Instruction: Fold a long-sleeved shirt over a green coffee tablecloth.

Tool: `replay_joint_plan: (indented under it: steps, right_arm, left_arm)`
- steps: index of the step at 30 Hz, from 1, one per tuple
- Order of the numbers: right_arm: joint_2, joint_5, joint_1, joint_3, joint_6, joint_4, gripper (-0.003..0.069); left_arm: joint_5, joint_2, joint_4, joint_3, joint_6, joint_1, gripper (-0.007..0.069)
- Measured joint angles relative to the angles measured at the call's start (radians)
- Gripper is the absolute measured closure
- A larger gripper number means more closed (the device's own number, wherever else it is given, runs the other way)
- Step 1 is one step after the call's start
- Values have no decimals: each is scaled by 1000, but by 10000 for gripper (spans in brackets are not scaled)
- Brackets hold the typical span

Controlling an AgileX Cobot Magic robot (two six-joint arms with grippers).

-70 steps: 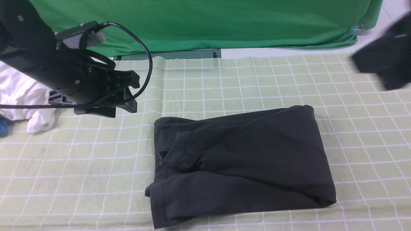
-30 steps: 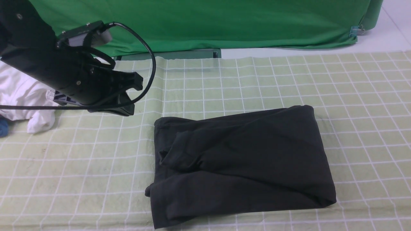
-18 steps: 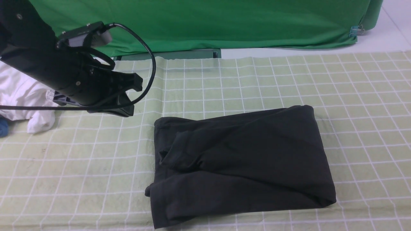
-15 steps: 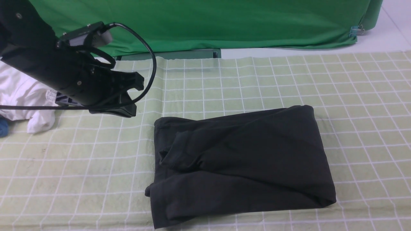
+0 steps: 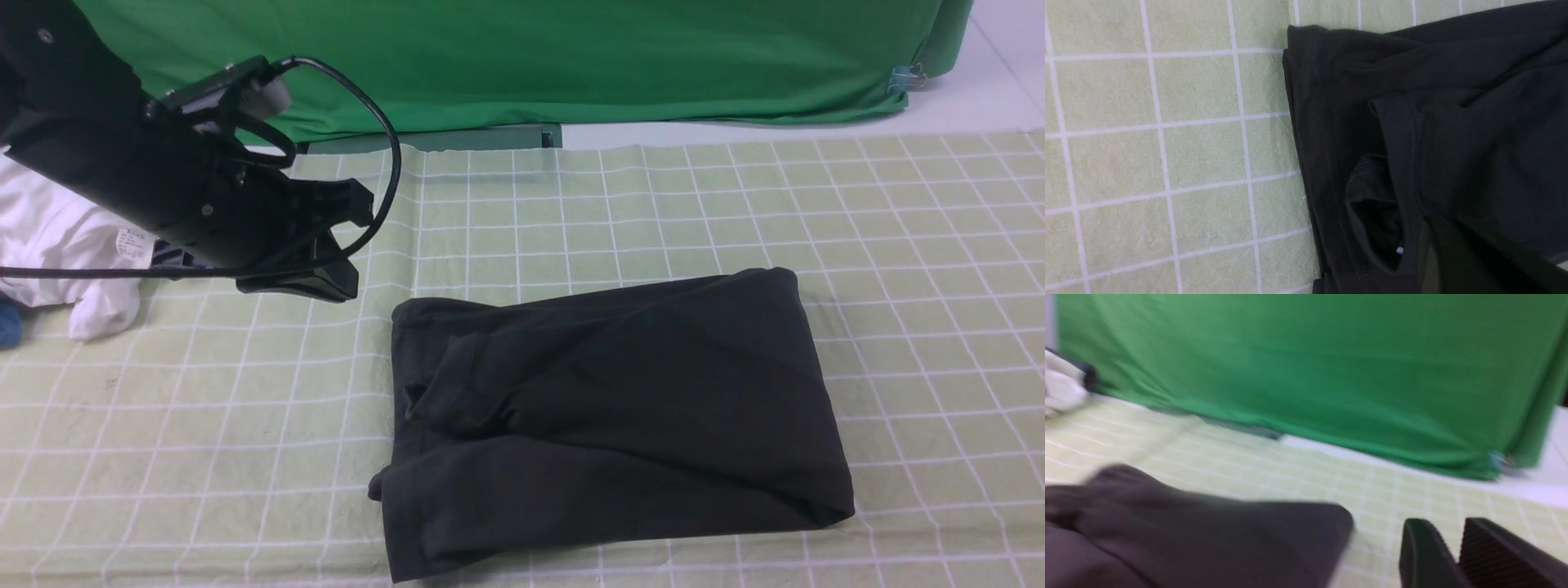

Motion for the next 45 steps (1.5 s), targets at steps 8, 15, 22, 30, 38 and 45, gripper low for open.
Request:
replay_joint_plan:
  steps: [8,15,22,30,38,45]
  right_arm:
    - [-58,14,-219,114,0,-45,488]
    - [-58,103,-241,119,1,-49,477]
    - [-58,109,-241,119,1,-48,463]
    - [-58,111,-241,119,1,-47,447]
    - [-58,115,-241,119,1,-48,432]
    - [-58,115,-241,119,1,-48,422]
  left_arm:
    - [-4,0,-1,0,29,0,612]
    - [-2,0,-1,0,61,0,612]
    - [73,-12,-1,0,108,0,612]
    - [57,-137,80,0,119,0,612]
    - [118,-348,209,3,120,0,612]
    - [93,-616,227,117,120,0,612]
